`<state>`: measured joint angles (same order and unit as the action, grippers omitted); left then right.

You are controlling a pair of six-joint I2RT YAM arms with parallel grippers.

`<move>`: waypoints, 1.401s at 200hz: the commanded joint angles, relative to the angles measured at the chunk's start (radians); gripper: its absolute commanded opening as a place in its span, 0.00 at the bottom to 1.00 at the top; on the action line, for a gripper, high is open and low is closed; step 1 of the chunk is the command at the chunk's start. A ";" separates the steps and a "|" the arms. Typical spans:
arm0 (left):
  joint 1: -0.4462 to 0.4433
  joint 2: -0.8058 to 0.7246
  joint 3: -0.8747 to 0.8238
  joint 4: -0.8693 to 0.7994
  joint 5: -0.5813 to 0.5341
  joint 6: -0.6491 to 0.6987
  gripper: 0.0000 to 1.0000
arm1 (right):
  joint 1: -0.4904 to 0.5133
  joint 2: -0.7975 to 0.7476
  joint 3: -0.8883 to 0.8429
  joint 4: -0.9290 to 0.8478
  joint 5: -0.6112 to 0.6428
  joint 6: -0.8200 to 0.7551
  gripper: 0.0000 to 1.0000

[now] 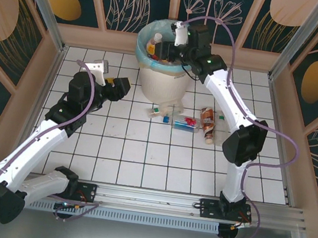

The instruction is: Put the plastic bottles in the bin

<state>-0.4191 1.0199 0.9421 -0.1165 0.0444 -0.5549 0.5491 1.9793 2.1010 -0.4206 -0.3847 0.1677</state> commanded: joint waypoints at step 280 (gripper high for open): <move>-0.177 0.013 0.124 -0.029 0.003 0.178 0.65 | -0.107 -0.875 -0.880 0.072 0.471 0.225 0.47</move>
<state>-0.4900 1.0080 0.9955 -0.1463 0.0666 -0.4789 0.5228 1.2259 1.4059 -0.3553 -0.0200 0.3073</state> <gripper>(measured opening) 0.651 0.471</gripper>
